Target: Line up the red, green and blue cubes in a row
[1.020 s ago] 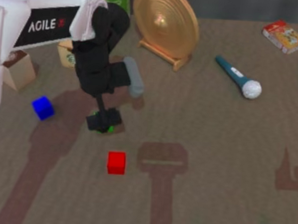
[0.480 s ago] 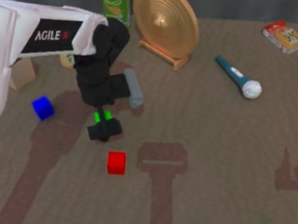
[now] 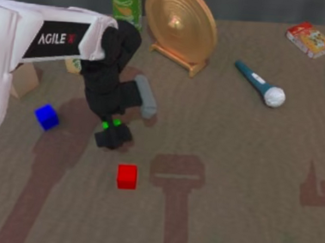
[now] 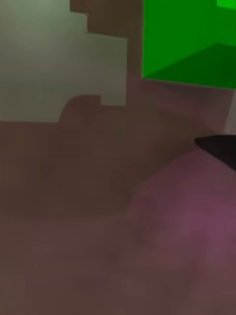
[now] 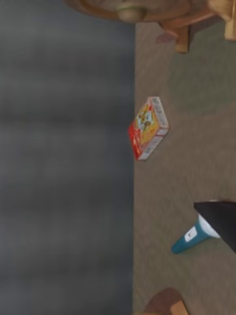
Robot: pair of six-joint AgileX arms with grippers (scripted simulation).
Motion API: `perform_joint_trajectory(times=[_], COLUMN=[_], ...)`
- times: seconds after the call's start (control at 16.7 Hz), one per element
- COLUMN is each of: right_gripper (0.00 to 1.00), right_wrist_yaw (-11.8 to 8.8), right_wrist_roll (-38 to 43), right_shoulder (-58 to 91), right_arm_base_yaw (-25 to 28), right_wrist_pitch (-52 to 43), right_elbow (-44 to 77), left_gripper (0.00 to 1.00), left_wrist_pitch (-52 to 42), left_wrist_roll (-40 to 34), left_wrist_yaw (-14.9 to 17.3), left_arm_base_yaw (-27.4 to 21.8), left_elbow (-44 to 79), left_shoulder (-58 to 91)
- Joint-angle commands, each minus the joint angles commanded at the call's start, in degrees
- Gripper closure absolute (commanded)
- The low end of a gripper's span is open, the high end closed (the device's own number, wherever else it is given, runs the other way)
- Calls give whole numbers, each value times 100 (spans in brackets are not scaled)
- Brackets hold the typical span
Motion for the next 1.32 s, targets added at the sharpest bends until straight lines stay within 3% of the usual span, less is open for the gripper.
perform_joint_trajectory(times=[0.24, 0.3, 0.9, 1.32], right_gripper=[0, 0, 0, 0], right_wrist_yaw=[0, 0, 0, 0], right_wrist_roll=[0, 0, 0, 0], right_shoulder=[0, 0, 0, 0], right_arm_base_yaw=[0, 0, 0, 0], right_wrist_pitch=[0, 0, 0, 0], right_elbow=[0, 0, 0, 0], left_gripper=[98, 100, 100, 100], left_wrist_pitch=[0, 0, -190, -1397], left_wrist_roll=[0, 0, -56, -63], left_wrist_yaw=[0, 0, 54, 50], left_arm_base_yaw=[0, 0, 14, 105], left_elbow=[0, 0, 82, 825], left_shoulder=[0, 0, -162, -614])
